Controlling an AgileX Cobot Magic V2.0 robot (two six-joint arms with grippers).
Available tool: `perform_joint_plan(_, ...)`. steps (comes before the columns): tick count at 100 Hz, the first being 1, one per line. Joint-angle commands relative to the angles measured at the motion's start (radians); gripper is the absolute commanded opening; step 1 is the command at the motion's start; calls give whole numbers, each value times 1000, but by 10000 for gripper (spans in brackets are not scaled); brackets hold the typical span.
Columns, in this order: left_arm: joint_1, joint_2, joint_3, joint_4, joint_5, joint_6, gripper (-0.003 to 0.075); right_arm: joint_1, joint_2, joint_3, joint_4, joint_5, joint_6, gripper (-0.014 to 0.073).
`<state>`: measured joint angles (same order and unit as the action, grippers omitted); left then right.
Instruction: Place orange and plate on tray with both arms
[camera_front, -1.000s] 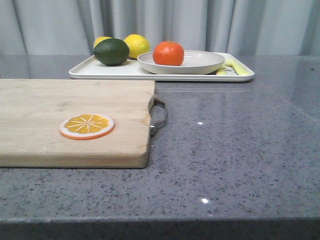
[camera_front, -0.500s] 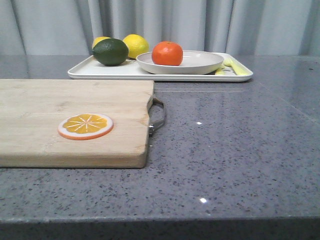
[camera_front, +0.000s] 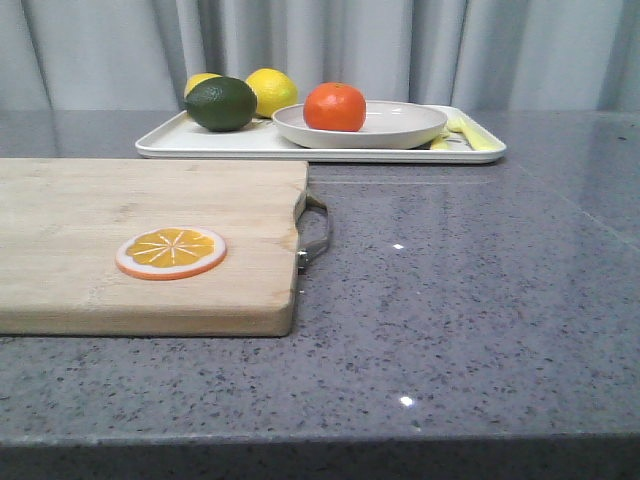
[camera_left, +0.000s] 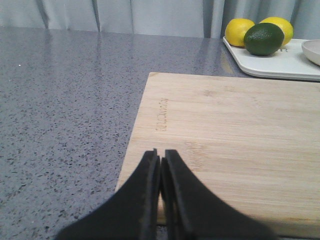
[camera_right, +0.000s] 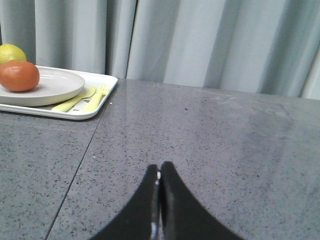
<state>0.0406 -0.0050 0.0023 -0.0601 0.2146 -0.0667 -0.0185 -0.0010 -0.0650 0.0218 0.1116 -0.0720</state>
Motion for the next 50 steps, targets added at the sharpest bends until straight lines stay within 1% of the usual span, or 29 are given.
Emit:
perform_joint_plan(1,1,-34,8,0,-75,-8,-20,-8,-22,17,-16,-90,38,-66)
perform_joint_plan(9,1,-34,8,0,-75,-8,-20,-8,-22,50,-22,-98,72,-66)
perform_joint_plan(14,1,-34,8,0,-75,-8,-20,-8,-22,74,-41,-112,94,-66)
perform_joint_plan(18,1,-34,8,0,-75,-8,-20,-8,-22,72,-65,-86,109,-66)
perform_joint_plan(24,1,-34,8,0,-75,-8,-20,-8,-22,72,-98,-101,124,-66)
perform_joint_plan(50,1,-34,8,0,-75,-8,-20,-8,-22,72,-104,-112,124,-66)
